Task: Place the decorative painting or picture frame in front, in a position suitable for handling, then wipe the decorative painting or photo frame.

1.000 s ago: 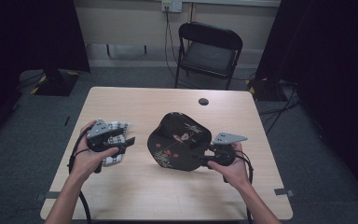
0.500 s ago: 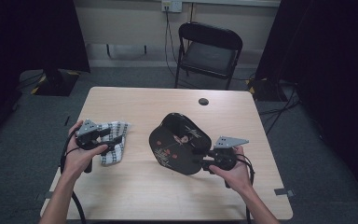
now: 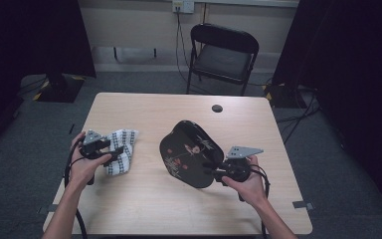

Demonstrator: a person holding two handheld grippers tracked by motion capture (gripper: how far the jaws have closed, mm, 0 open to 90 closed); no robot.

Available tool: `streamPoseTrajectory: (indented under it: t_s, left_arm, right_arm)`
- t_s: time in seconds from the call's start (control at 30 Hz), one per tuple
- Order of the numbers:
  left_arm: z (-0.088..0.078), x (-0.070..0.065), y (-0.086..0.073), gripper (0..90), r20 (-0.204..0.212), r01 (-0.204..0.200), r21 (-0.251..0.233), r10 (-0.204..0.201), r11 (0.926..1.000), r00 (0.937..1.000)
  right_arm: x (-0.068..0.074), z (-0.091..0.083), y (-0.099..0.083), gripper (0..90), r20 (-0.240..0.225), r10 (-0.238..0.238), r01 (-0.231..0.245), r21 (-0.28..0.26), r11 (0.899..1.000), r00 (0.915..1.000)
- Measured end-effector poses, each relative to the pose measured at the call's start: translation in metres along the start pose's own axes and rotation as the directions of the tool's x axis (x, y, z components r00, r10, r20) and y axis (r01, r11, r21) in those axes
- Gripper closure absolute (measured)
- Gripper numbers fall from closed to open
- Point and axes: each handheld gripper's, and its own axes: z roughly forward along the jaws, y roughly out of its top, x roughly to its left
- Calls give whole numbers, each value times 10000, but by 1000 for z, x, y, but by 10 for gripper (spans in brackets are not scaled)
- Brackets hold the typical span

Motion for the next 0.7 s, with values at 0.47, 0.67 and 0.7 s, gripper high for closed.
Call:
streamPoseTrajectory:
  t_s: [0.47,0.67,0.7]
  left_arm:
    - [24,1,-18,330,51,55,995,-60,9950,10000]
    - [26,0,-25,248,233,476,1419,-514,9887,9984]
    - [26,0,-25,248,228,463,1429,-500,9887,9985]
  right_arm:
    - [4,2,1,595,168,-108,109,-97,9999,9998]
    - [2,-1,1,577,271,-25,32,-273,9996,9996]
    - [2,-1,1,577,271,-25,32,-273,9996,9996]
